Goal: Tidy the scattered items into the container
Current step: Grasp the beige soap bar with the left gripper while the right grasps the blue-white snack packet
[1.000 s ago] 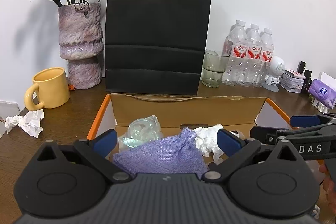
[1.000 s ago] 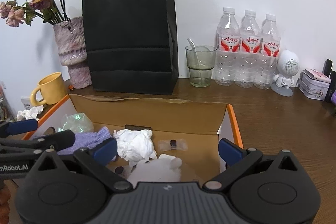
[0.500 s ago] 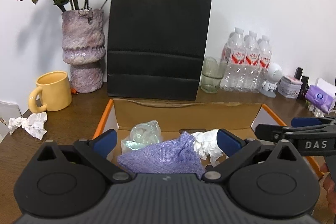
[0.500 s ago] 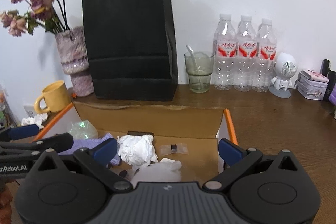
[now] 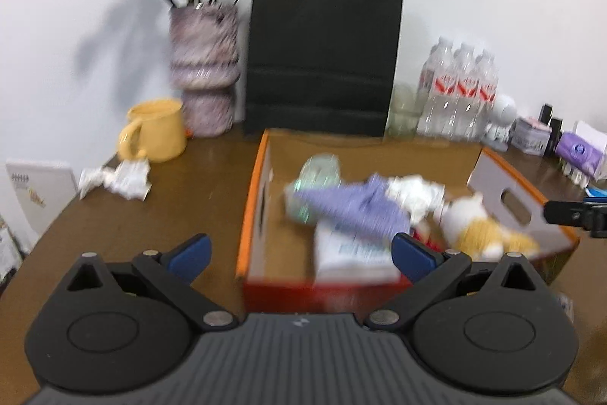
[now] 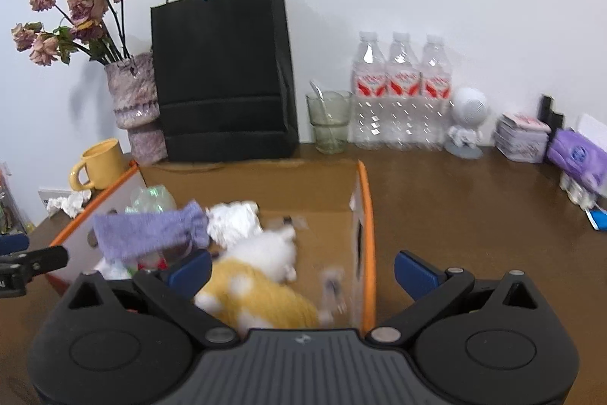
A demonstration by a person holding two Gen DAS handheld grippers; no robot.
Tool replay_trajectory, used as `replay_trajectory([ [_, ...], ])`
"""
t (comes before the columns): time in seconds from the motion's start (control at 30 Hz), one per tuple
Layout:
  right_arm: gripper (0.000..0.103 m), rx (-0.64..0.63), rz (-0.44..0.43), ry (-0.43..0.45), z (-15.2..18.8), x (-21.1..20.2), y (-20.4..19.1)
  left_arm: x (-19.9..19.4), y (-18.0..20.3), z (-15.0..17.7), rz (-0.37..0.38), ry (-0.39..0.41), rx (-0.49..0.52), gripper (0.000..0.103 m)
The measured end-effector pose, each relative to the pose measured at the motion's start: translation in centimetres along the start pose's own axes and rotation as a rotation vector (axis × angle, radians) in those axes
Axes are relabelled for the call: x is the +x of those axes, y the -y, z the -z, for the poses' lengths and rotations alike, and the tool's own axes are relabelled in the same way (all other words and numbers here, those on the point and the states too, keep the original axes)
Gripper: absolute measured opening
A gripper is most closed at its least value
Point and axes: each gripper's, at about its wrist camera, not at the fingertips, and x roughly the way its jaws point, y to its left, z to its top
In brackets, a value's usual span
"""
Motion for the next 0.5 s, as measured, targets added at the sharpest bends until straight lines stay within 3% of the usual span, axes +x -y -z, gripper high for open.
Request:
replay_trajectory([
  [0.2,0.102,0.000,0.027,-0.053,3.6,-0.9,0.4,-0.1,-0.4,2.8,-0.014,-0.063,-0.013,0.103],
  [0.5,0.093,-0.076,0.018,-0.086,7.3,-0.8,-1.2,1.3,0.3,4.7,-0.046,-0.107,0.012,0.101],
])
